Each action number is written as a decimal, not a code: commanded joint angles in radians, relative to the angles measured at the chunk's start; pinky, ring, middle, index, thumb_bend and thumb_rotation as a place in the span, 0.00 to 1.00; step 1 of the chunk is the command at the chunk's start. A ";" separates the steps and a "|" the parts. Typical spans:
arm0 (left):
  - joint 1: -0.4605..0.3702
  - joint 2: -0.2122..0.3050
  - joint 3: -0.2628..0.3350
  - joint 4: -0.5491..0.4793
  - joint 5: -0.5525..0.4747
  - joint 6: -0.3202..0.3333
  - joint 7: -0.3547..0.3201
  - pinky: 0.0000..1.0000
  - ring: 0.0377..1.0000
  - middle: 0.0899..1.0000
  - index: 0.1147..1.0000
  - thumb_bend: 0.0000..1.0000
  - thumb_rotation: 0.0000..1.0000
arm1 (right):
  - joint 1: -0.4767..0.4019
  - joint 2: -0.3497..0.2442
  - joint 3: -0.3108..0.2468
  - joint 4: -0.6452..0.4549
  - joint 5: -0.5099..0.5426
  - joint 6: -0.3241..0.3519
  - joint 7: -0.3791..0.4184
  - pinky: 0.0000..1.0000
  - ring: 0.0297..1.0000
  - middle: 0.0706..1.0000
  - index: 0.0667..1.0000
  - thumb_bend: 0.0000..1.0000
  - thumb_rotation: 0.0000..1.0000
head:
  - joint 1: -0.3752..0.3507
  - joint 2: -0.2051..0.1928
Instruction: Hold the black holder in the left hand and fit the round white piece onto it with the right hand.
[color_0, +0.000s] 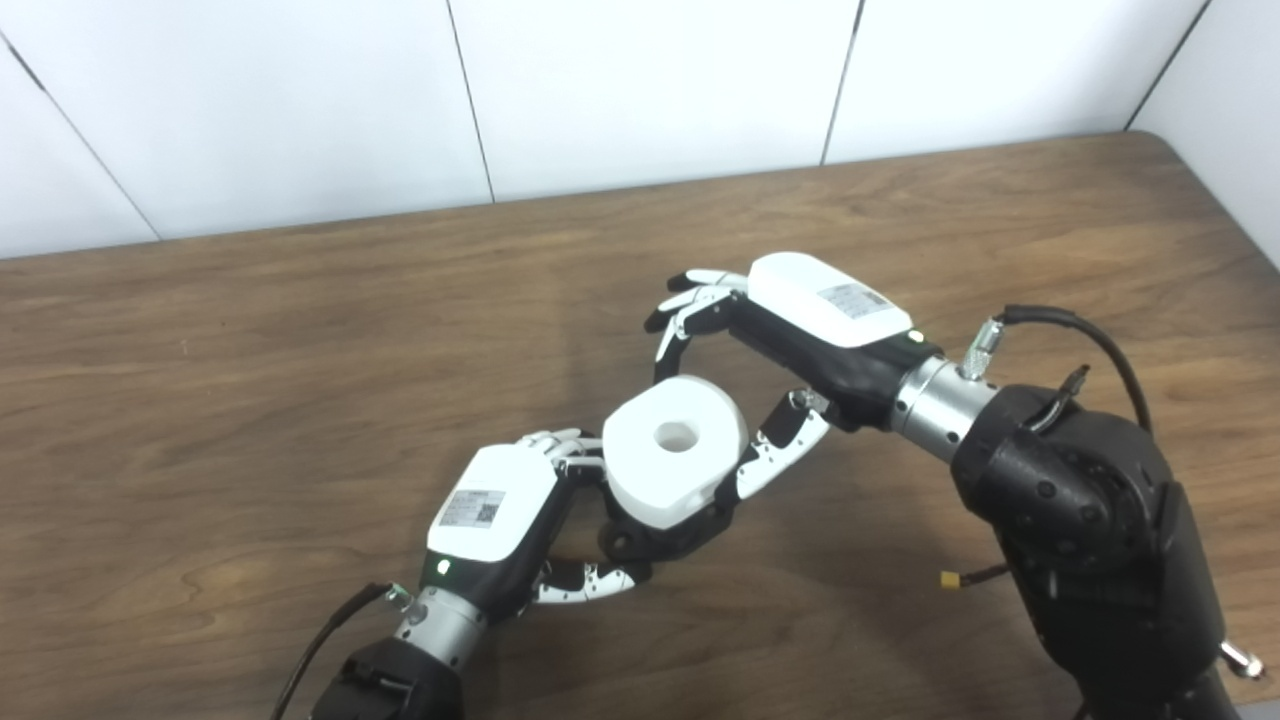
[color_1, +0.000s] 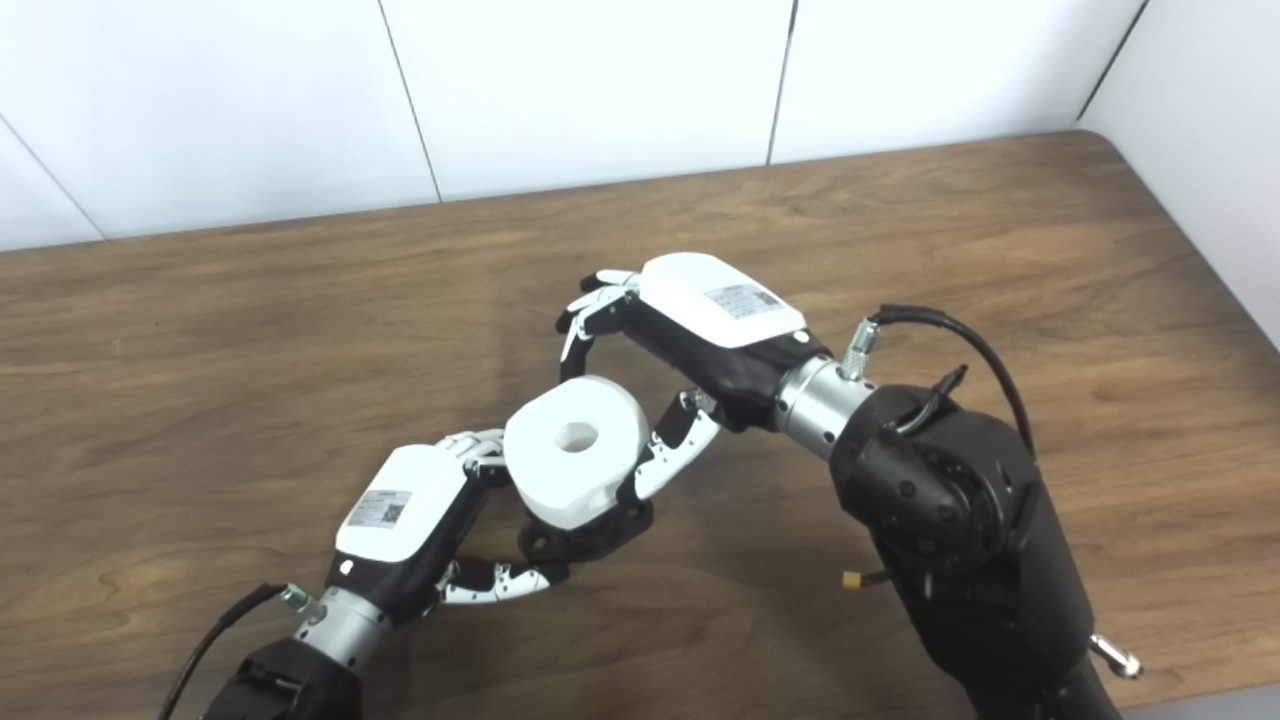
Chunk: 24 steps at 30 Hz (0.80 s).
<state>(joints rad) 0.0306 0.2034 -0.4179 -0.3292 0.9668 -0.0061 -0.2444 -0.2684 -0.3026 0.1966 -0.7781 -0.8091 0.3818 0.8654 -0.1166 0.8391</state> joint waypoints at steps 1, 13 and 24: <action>-0.005 0.008 -0.002 0.000 0.003 0.001 -0.016 0.83 0.84 0.77 0.42 0.52 0.05 | -0.025 -0.006 -0.007 -0.017 -0.002 -0.009 -0.019 0.76 0.93 0.79 0.44 0.52 0.14 | -0.002 0.001; -0.003 0.010 0.003 -0.008 -0.002 0.003 -0.026 0.84 0.84 0.77 0.42 0.52 0.06 | -0.007 -0.003 0.002 -0.014 -0.018 -0.015 -0.023 0.80 0.93 0.80 0.44 0.52 0.14 | -0.002 0.010; -0.007 0.010 0.002 -0.008 0.003 0.004 -0.030 0.83 0.84 0.77 0.42 0.52 0.05 | 0.014 -0.002 0.009 0.003 -0.012 -0.042 -0.050 0.78 0.93 0.79 0.44 0.52 0.13 | -0.004 0.019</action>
<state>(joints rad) 0.0269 0.2039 -0.4138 -0.3296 0.9647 -0.0066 -0.2527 -0.2318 -0.3024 0.2113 -0.7573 -0.8248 0.3726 0.8550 -0.1197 0.8575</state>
